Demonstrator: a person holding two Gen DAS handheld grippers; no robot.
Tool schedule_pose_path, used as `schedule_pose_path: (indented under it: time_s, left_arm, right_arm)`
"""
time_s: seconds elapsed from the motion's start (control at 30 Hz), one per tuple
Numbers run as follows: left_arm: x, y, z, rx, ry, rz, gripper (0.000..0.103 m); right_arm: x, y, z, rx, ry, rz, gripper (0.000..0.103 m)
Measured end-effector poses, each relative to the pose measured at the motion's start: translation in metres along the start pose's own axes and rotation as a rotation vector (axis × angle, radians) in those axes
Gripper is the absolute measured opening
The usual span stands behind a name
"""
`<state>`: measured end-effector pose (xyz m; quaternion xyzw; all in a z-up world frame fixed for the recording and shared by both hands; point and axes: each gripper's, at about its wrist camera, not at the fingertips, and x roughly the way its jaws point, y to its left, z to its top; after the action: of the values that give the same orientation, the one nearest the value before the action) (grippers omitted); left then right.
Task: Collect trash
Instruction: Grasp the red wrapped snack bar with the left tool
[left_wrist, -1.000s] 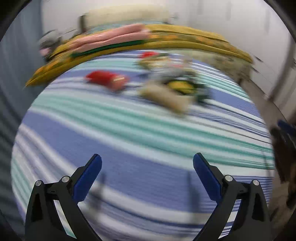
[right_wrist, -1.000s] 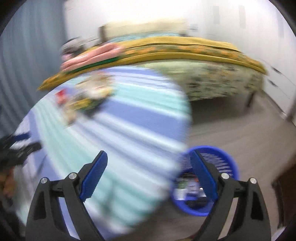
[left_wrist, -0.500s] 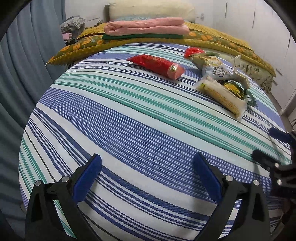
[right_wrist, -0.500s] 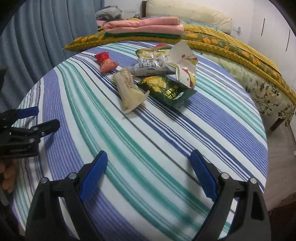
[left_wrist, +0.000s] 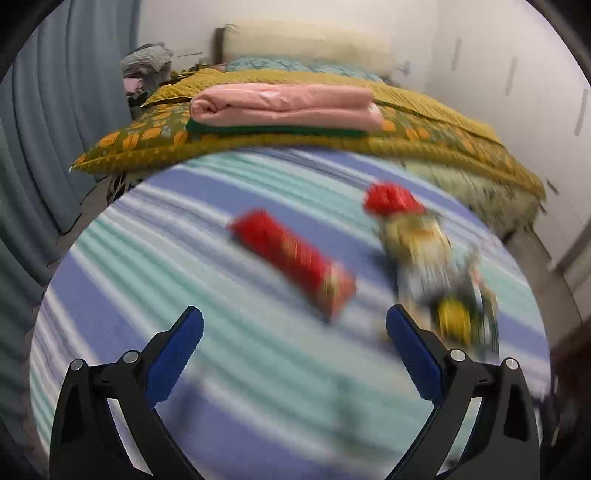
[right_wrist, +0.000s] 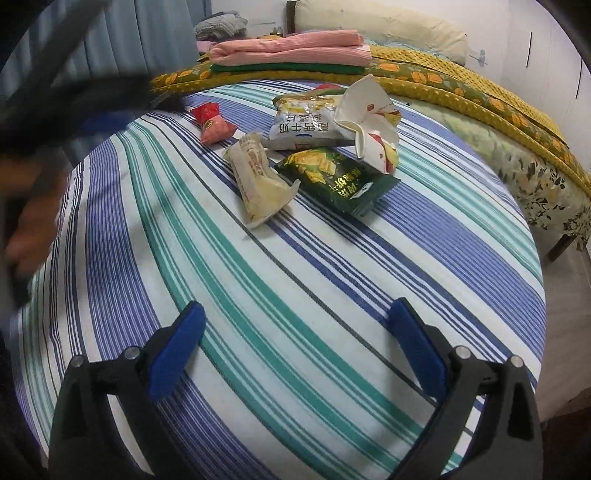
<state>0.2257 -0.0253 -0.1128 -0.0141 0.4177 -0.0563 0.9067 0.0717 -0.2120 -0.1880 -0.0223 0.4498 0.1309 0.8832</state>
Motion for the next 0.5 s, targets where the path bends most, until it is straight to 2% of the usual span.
schedule_pose_path:
  time_s: [0.07, 0.13, 0.23, 0.27, 0.3, 0.37, 0.5]
  left_arm:
    - [0.029, -0.006, 0.019, -0.030, 0.042, 0.020, 0.098]
    - [0.051, -0.009, 0.028, -0.055, 0.082, 0.036, 0.092]
    - [0.073, -0.015, 0.030, -0.056, 0.131, 0.062, 0.073]
    - [0.076, -0.015, 0.029, -0.050, 0.137, 0.062, 0.062]
    - [0.077, -0.015, 0.029, -0.046, 0.139, 0.062, 0.047]
    - [0.072, -0.012, 0.025, -0.033, 0.133, 0.044, 0.026]
    - [0.049, 0.001, 0.013, 0.026, 0.130, -0.009, 0.024]
  right_arm:
    - [0.000, 0.000, 0.000, 0.001, 0.000, 0.001, 0.097]
    - [0.000, 0.000, 0.000, 0.000, 0.000, 0.001, 0.097]
    - [0.000, 0.000, 0.000, 0.000, 0.000, 0.001, 0.097]
    - [0.000, 0.000, 0.000, 0.000, 0.000, 0.002, 0.097]
    - [0.000, 0.000, 0.000, 0.000, 0.000, 0.002, 0.097]
    - [0.001, 0.000, 0.000, 0.001, 0.000, 0.002, 0.097]
    - [0.000, 0.000, 0.000, 0.000, 0.000, 0.002, 0.097]
